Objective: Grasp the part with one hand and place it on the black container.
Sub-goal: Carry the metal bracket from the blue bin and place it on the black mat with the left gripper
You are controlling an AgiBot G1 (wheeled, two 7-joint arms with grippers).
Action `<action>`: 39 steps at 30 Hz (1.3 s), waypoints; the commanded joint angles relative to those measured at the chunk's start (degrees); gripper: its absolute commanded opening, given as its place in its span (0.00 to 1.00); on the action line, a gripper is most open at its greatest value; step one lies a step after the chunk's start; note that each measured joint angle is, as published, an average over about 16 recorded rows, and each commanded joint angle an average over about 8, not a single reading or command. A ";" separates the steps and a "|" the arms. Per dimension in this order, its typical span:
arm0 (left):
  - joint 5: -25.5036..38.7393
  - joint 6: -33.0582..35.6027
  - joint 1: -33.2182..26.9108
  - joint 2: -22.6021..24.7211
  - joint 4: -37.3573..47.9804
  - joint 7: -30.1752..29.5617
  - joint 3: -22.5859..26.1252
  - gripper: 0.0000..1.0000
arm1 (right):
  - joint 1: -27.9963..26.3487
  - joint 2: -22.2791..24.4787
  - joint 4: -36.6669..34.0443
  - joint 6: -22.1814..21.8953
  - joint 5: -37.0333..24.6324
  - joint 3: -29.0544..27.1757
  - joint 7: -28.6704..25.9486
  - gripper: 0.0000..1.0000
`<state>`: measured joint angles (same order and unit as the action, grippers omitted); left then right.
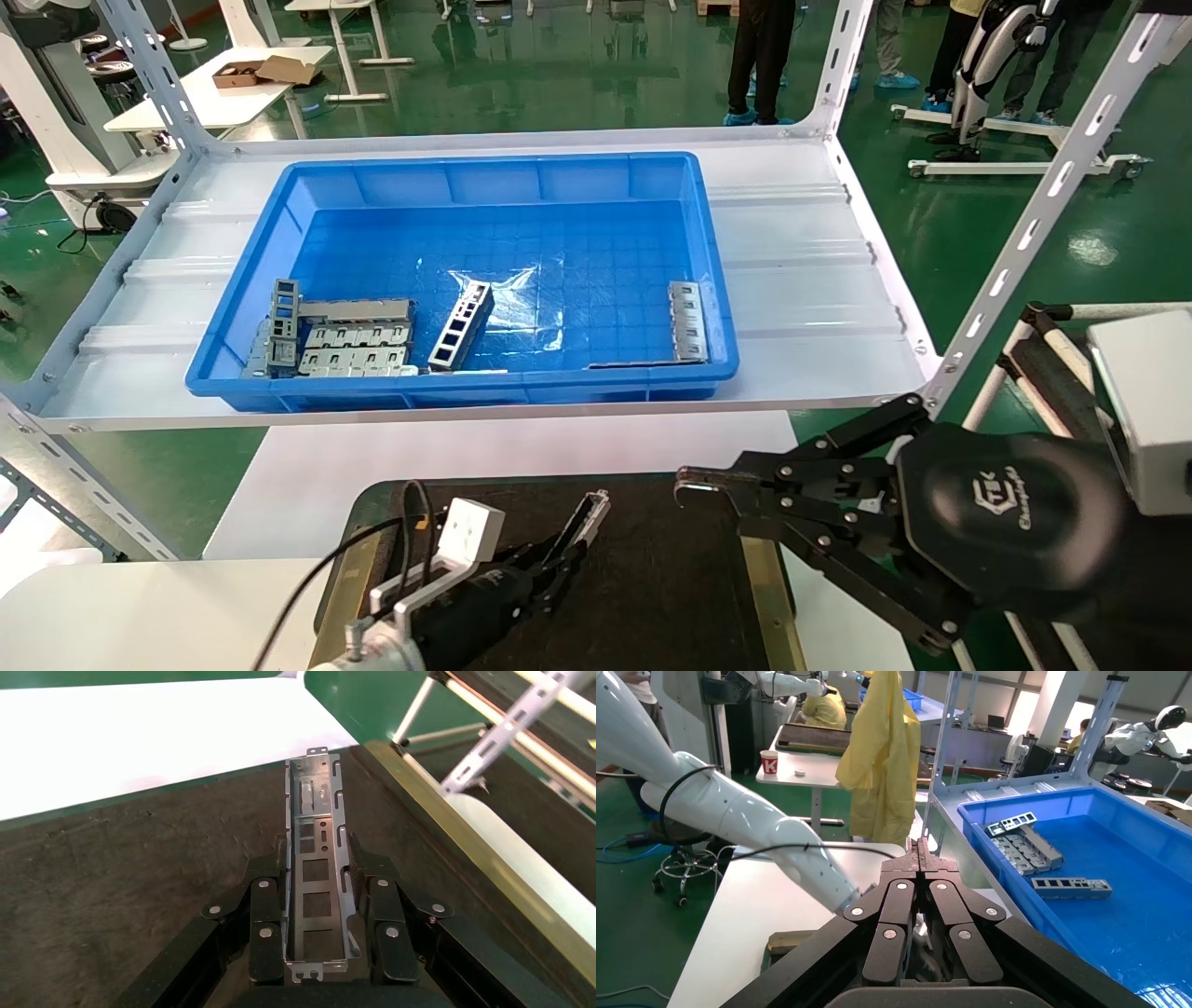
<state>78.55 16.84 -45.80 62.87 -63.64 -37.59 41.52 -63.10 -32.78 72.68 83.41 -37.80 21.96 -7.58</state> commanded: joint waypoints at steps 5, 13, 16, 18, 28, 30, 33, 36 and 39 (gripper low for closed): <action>2.36 -5.97 -0.44 4.05 3.53 -5.59 2.11 0.00 | 0.00 0.00 0.00 0.00 0.00 0.00 0.00 0.00; 2.99 -11.65 -1.17 8.56 10.59 -11.01 3.78 0.00 | 0.00 0.00 0.00 0.00 0.00 0.01 0.00 0.00; 2.65 -13.47 -1.90 10.43 14.39 -12.58 4.10 0.00 | 0.00 0.00 0.00 0.00 0.01 0.01 0.00 0.00; 2.24 -14.38 -2.54 11.63 17.02 -13.57 4.30 0.00 | 0.00 0.00 0.00 0.00 0.01 0.01 0.00 0.00; -0.20 -16.01 -5.11 14.13 24.22 -17.31 6.93 0.00 | 0.00 0.00 0.00 -0.01 0.01 0.01 0.01 0.00; -0.62 -16.21 -5.30 14.13 24.38 -17.84 7.67 0.00 | 0.00 0.01 0.00 -0.01 0.01 0.01 0.01 0.00; -1.23 -16.56 -5.46 14.07 24.32 -18.56 8.77 0.00 | 0.00 0.01 0.00 -0.01 0.01 0.02 0.01 0.00; -1.82 -16.97 -5.54 13.94 24.03 -19.16 9.80 0.00 | 0.00 0.01 0.00 -0.01 0.01 0.02 0.01 0.00; -2.40 -17.41 -5.62 13.79 23.66 -19.67 10.74 0.00 | -0.01 0.01 0.00 -0.01 0.01 0.02 0.01 0.00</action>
<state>76.11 -0.57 -51.48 76.64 -40.04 -57.20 52.18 -63.11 -32.78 72.68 83.40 -37.78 21.97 -7.57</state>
